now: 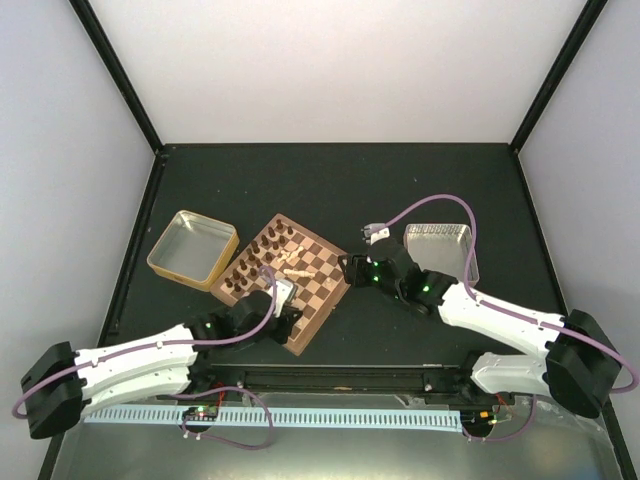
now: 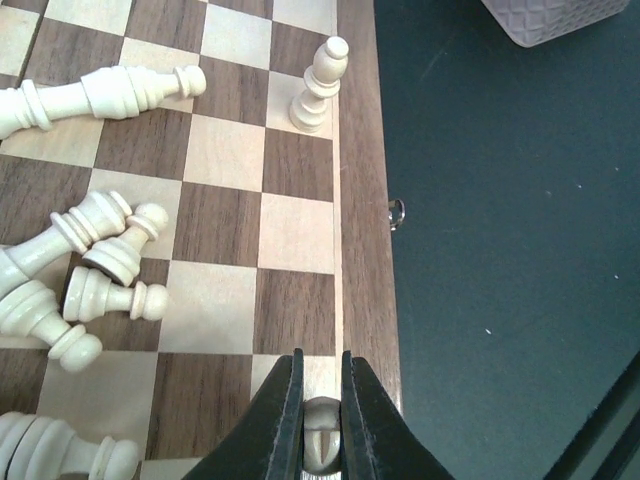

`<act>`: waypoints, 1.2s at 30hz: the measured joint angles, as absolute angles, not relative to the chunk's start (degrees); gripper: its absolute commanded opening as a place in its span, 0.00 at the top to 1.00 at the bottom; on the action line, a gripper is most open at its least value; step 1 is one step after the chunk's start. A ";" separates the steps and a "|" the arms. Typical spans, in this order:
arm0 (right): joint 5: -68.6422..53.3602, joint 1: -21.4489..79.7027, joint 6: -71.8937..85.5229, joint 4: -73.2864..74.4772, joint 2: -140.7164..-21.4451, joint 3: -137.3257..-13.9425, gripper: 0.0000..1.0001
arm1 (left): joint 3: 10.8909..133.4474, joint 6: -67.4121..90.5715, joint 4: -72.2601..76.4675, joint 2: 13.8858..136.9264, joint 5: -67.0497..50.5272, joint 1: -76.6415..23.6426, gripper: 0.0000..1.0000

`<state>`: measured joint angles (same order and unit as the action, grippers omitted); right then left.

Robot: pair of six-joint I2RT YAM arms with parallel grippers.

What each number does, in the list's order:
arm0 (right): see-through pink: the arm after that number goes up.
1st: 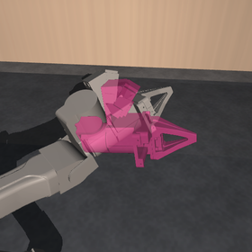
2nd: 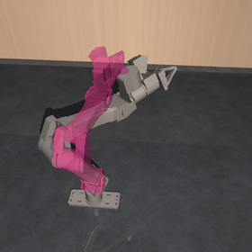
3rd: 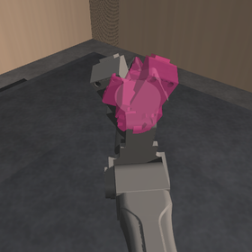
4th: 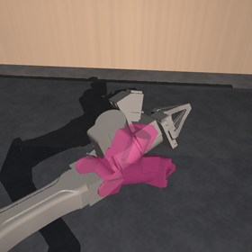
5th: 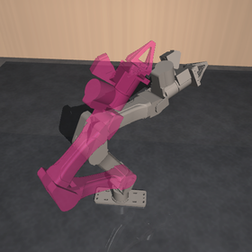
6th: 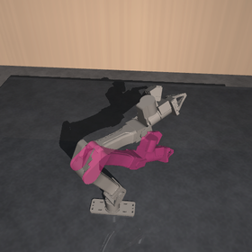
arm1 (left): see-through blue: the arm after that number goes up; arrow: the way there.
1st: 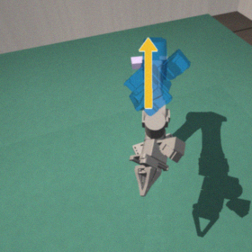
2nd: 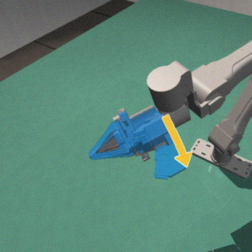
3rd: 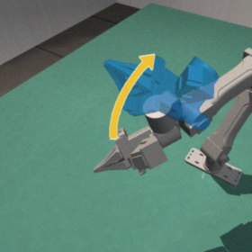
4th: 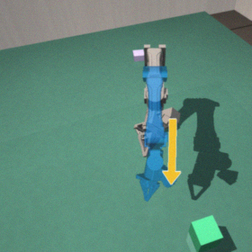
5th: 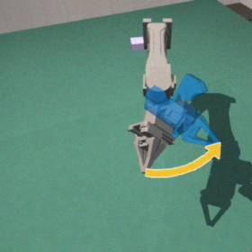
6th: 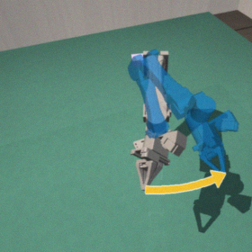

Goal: Set up the chess pieces on the board
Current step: Place the chess piece on the chessboard.

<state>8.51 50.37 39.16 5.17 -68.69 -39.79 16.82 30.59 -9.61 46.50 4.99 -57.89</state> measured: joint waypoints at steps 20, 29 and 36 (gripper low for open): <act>8.51 50.37 39.18 5.19 -69.47 -39.66 0.43 | 17.87 27.66 0.75 59.24 12.80 -60.20 0.62; 5.61 50.37 38.89 8.95 -68.12 -40.58 0.42 | 23.49 28.56 -5.61 55.18 13.21 -59.88 0.47; 2.76 57.10 38.33 18.02 -73.78 -49.41 0.37 | 27.81 31.03 -13.28 46.76 15.42 -52.23 0.46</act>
<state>2.76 57.10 38.33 18.02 -73.78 -49.41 27.81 31.03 -13.28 46.76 15.42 -52.23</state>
